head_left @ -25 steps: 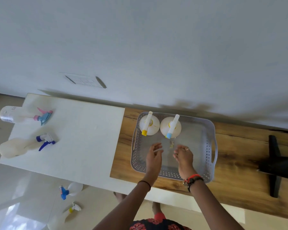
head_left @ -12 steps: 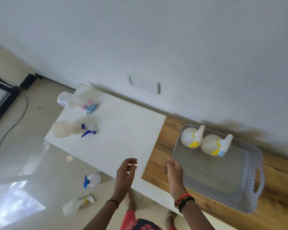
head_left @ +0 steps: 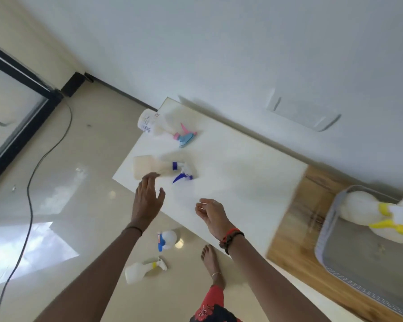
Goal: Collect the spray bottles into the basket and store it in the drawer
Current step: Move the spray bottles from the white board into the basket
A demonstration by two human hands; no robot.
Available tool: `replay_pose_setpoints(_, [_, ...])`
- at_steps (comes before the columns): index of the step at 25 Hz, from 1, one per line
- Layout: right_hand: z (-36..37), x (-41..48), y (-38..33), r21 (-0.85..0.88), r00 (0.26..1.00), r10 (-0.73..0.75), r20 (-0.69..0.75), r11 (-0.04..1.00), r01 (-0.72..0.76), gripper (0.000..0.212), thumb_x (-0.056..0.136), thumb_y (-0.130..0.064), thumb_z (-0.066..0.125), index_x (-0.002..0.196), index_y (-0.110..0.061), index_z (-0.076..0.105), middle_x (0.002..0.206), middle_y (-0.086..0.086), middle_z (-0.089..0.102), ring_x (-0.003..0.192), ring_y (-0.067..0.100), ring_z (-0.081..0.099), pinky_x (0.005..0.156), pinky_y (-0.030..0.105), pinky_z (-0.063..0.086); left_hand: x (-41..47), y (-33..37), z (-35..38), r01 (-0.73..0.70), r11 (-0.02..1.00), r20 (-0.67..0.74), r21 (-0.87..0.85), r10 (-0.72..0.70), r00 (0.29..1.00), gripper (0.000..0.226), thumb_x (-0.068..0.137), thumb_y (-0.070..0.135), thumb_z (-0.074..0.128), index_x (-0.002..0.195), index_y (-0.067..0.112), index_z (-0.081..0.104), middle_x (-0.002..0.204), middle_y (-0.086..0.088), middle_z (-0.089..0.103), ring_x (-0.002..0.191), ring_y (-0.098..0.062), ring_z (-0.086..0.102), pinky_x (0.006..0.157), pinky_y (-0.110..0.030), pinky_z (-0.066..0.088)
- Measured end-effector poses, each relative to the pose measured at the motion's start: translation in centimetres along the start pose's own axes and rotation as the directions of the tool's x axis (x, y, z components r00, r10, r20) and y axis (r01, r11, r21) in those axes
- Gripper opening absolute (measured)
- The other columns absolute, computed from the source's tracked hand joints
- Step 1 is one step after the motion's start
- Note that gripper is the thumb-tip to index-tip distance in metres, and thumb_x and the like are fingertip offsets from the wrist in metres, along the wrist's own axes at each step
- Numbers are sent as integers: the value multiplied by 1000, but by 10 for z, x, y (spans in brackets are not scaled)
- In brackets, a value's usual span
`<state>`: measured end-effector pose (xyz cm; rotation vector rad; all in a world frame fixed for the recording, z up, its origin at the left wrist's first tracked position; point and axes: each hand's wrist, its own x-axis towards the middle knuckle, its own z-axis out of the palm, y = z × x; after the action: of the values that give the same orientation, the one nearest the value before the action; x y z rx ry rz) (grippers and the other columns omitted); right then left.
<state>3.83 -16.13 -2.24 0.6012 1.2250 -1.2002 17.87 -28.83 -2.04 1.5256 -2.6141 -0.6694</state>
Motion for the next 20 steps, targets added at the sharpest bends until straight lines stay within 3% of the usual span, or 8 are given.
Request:
replay_pose_setpoints(4, [78, 43, 16, -59, 994, 45, 99, 998, -39, 45, 95, 8, 37, 139, 14, 36, 109, 35, 53, 109, 31, 57, 116, 34, 32, 59, -53, -13, -164, 957, 179, 239, 123, 976, 82, 75, 22, 75, 144, 4, 34, 152, -16, 34, 144, -34, 28, 121, -45, 19])
replay_pose_setpoints(7, [112, 77, 16, -110, 990, 52, 131, 993, -37, 46, 98, 5, 30, 144, 8, 31, 81, 9, 46, 72, 11, 47, 105, 23, 40, 98, -77, -11, -266, 899, 315, 348, 155, 936, 109, 70, 39, 80, 151, 7, 16, 159, -14, 19, 150, -30, 11, 124, -42, 6])
replay_pose_setpoints(10, [126, 98, 12, -246, 991, 64, 115, 969, -34, 47, 98, 0, 33, 145, 5, 28, 83, -1, 45, 76, 10, 48, 106, 31, 40, 124, -83, 1, -359, 830, 443, 426, 155, 883, 117, 65, 45, 81, 152, 9, 11, 157, -13, 22, 148, -27, 18, 123, -38, 9])
replay_pose_setpoints(12, [128, 104, 10, -257, 994, 47, 100, 966, -20, 48, 97, 0, 34, 145, 4, 29, 108, 7, 57, 98, 21, 53, 113, 39, 35, 133, -82, 11, -362, 825, 453, 434, 148, 879, 112, 64, 39, 83, 150, 10, 17, 149, -14, 34, 139, -30, 32, 120, -35, 19])
replay_pose_setpoints(14, [129, 107, 10, -248, 994, 42, 100, 969, -16, 47, 98, 1, 34, 144, 5, 29, 145, 22, 43, 128, 32, 48, 115, 41, 34, 134, -79, 17, -331, 849, 424, 411, 143, 894, 104, 64, 32, 82, 147, 8, 23, 142, -15, 40, 132, -32, 38, 117, -34, 24])
replay_pose_setpoints(15, [128, 108, 10, -227, 995, 42, 93, 974, -20, 47, 98, 2, 33, 144, 5, 30, 151, 25, 33, 138, 34, 39, 116, 40, 32, 133, -79, 20, -299, 880, 401, 369, 139, 906, 102, 64, 29, 82, 145, 6, 26, 141, -15, 41, 131, -33, 38, 116, -34, 25])
replay_pose_setpoints(18, [124, 100, 12, -62, 996, 65, 67, 996, -61, 47, 96, 6, 31, 142, -4, 38, 152, 28, 29, 144, 36, 25, 118, 39, 27, 116, -77, 23, -194, 974, 339, 118, 144, 930, 103, 59, 29, 85, 142, 2, 31, 141, -15, 42, 129, -33, 40, 114, -37, 27])
replay_pose_setpoints(20, [114, 86, 12, -58, 996, 41, 78, 998, -36, 49, 96, 7, 34, 141, -12, 41, 142, 21, 47, 135, 35, 44, 116, 38, 33, 98, -71, 24, -150, 988, 317, -25, 150, 936, 105, 57, 36, 87, 141, 2, 32, 141, -15, 43, 126, -32, 41, 112, -41, 30])
